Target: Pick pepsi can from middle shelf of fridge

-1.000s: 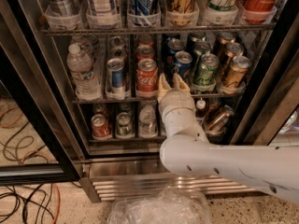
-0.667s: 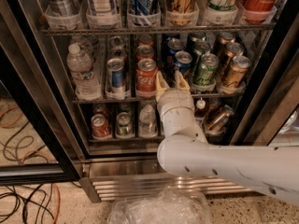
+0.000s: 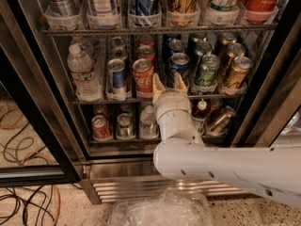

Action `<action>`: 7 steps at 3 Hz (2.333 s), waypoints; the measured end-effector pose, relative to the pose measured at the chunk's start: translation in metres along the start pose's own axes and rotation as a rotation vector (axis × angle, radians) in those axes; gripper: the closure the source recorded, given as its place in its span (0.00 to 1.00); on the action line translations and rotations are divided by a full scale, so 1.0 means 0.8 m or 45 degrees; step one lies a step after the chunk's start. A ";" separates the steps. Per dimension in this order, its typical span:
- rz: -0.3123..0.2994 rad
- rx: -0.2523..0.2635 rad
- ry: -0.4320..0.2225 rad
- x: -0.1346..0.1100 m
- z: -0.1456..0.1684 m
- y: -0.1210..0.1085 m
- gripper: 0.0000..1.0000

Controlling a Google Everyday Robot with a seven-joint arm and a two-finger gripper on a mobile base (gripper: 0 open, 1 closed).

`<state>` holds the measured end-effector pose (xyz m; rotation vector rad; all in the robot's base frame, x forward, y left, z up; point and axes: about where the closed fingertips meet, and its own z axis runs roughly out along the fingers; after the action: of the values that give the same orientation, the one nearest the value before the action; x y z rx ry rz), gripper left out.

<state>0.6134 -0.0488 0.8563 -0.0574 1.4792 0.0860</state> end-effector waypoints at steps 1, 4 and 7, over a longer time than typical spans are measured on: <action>0.010 0.003 0.041 0.015 -0.009 0.004 0.43; -0.040 0.042 0.114 0.021 -0.057 0.006 0.38; -0.066 0.185 0.125 0.030 -0.060 -0.042 0.39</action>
Offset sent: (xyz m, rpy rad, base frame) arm -0.0375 0.0068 -0.0426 -0.0038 0.1280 -0.0073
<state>0.5708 -0.0865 0.8278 0.0179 1.5774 -0.0673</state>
